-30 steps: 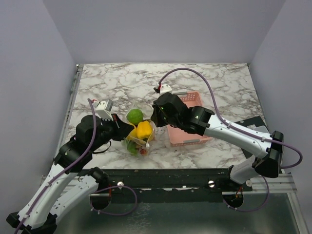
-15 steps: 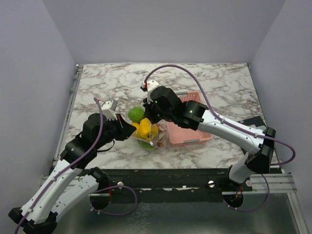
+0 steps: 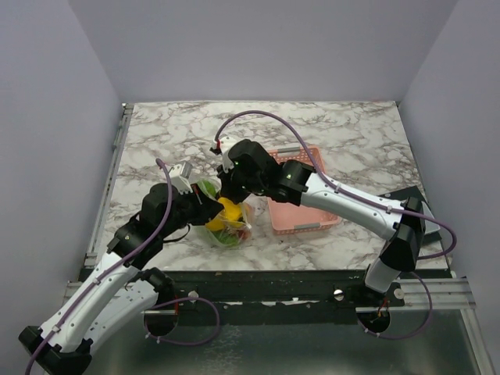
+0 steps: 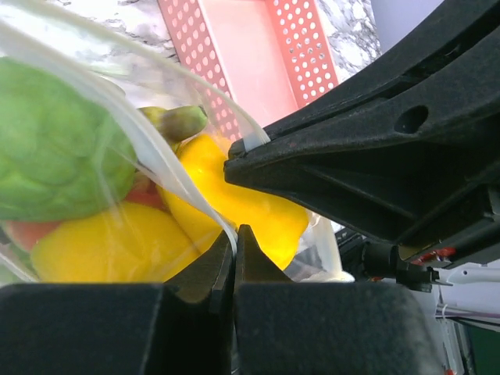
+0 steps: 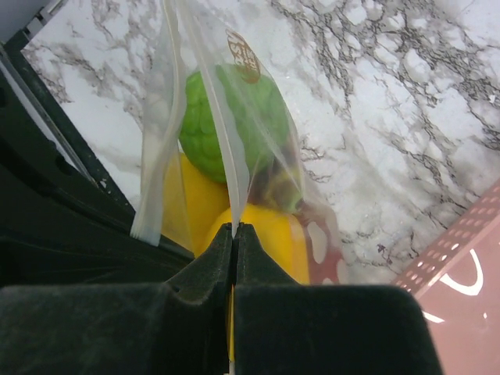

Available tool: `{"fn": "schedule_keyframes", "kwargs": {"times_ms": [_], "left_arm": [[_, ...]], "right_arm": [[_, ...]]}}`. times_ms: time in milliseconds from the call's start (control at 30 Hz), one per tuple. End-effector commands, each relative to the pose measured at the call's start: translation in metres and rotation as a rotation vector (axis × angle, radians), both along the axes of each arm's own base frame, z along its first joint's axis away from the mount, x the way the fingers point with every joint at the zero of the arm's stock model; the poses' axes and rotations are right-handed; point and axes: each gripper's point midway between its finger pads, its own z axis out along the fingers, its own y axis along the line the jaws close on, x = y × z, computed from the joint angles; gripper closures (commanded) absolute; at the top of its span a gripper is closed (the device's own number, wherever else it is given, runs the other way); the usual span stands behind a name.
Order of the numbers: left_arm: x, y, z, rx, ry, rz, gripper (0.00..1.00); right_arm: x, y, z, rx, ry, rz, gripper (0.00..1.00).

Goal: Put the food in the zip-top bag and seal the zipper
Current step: Adjust the zipper food storage bag at the center of the board.

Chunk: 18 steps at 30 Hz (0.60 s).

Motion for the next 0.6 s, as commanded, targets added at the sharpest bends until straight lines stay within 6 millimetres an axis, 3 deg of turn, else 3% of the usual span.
{"fn": "schedule_keyframes", "kwargs": {"times_ms": [0, 267, 567], "left_arm": [[0.007, -0.011, 0.028, -0.114, -0.079, 0.001, 1.00], [0.013, 0.004, 0.037, -0.158, -0.120, 0.103, 1.00], [0.022, 0.015, 0.023, -0.175, -0.126, 0.198, 1.00]], "right_arm": [[-0.017, 0.025, 0.009, 0.093, 0.046, 0.111, 0.99], [-0.020, 0.029, 0.020, 0.092, 0.029, 0.161, 0.99], [-0.029, 0.024, 0.000, 0.075, 0.064, 0.185, 0.99]]}}
